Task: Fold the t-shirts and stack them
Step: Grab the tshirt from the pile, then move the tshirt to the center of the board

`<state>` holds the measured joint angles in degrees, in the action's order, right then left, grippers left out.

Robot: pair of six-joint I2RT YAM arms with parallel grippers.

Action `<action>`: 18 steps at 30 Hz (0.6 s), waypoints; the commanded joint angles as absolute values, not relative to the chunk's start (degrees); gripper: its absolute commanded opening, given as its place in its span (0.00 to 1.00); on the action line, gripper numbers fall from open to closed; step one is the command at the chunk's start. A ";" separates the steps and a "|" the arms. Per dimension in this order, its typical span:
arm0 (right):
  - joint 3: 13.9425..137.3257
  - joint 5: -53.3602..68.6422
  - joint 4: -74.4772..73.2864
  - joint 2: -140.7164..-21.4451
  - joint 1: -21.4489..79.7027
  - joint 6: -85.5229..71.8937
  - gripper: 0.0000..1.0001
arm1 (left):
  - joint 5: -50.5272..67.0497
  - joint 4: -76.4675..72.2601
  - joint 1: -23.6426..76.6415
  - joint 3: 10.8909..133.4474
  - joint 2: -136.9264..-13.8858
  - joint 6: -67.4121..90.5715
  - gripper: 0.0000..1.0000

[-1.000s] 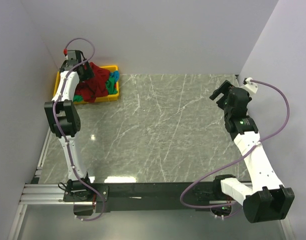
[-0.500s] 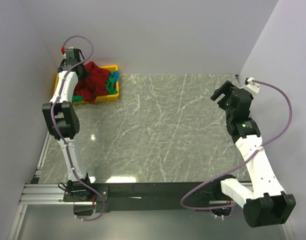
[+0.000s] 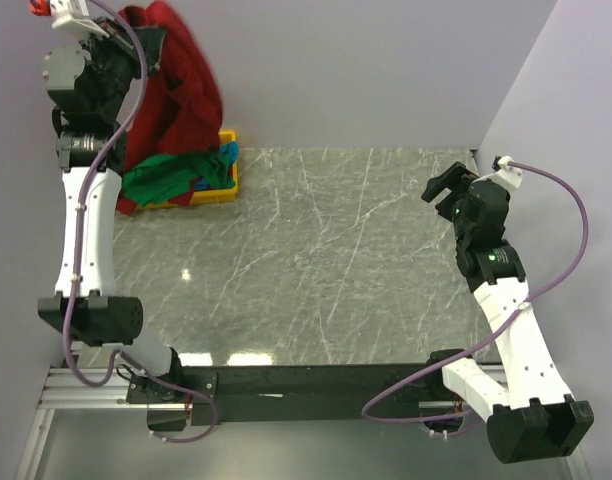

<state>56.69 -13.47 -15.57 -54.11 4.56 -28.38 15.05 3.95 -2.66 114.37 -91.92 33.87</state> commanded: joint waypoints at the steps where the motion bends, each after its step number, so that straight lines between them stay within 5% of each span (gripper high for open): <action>1: 57.30 -12.39 -14.24 -52.91 4.31 -28.12 0.86 | 25.48 -9.04 1.30 116.62 -89.56 39.02 0.00; 7: 57.13 -11.87 -14.59 -51.68 4.39 -28.13 0.86 | 30.75 -13.35 8.25 120.32 -90.88 45.96 0.01; 15: 55.99 -12.48 -16.26 -50.10 4.31 -27.42 0.86 | 34.02 -15.05 12.04 108.57 -91.32 51.16 0.01; 18: 54.24 -12.48 -16.70 -49.57 4.31 -27.42 0.86 | 29.02 -7.17 11.95 99.16 -90.35 44.75 0.26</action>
